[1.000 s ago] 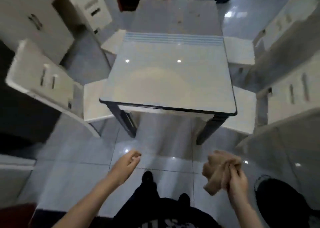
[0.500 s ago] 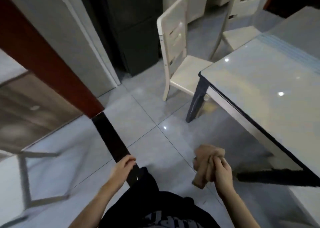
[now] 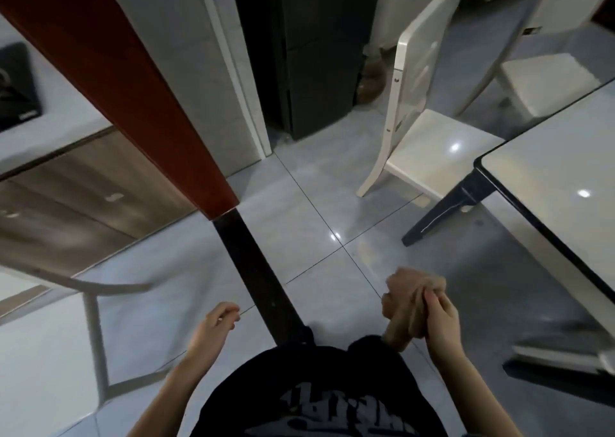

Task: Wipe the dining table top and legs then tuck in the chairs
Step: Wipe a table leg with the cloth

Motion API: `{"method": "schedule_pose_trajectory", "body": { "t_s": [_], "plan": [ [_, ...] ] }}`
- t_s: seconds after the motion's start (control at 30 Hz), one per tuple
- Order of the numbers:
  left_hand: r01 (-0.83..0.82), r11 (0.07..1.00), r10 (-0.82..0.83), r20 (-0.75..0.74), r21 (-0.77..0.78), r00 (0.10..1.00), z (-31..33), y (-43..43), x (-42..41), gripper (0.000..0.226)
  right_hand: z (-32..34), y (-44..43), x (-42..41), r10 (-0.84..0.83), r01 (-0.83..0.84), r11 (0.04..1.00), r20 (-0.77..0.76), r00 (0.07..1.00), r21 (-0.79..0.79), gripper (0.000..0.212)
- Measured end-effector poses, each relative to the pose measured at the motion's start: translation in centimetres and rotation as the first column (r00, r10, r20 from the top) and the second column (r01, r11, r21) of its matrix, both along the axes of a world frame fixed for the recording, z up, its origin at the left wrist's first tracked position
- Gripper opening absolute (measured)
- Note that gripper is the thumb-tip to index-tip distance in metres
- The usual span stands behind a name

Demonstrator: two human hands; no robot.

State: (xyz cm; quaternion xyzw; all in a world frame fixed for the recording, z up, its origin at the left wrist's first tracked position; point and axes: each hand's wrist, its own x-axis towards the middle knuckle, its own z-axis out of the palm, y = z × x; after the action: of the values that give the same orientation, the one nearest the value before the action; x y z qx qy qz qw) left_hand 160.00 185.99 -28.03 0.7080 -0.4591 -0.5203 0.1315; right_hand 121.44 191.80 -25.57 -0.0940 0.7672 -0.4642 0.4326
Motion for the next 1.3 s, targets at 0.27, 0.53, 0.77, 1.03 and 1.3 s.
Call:
{"method": "schedule_pose_trajectory", "body": {
  "t_s": [0.27, 0.53, 0.77, 1.03, 1.3],
  "plan": [
    [0.228, 0.974, -0.227, -0.051, 0.012, 0.973, -1.5, -14.4, -4.6, 0.021, -0.1, -3.0, -3.3, -0.222, 0.225, 0.972, -0.042, 0.974, 0.068, 0.024],
    [0.417, 0.909, -0.417, -0.065, -0.022, 0.906, -1.7, -26.8, -15.7, 0.016, -2.0, -13.2, -8.5, -0.329, 0.330, 0.942, -0.019, 0.944, 0.063, 0.032],
    [0.557, 0.828, -0.559, -0.020, -0.067, 0.829, -0.5, -38.4, -21.3, 0.013, 0.2, -24.1, -12.9, -0.320, 0.321, 0.947, 0.016, 0.947, -0.023, 0.023],
    [0.811, 0.585, -0.811, -0.027, -0.015, 0.585, -0.4, -49.2, -30.7, 0.015, -0.1, -27.1, -13.0, -0.691, 0.691, 0.723, 0.011, 0.723, -0.004, 0.025],
    [0.998, -0.005, -1.000, -0.022, -0.057, -0.007, 0.1, -58.1, -43.4, 0.008, -0.6, -26.9, -5.7, -0.950, 0.955, 0.295, -0.105, 0.293, -0.001, 0.027]
  ]
}}
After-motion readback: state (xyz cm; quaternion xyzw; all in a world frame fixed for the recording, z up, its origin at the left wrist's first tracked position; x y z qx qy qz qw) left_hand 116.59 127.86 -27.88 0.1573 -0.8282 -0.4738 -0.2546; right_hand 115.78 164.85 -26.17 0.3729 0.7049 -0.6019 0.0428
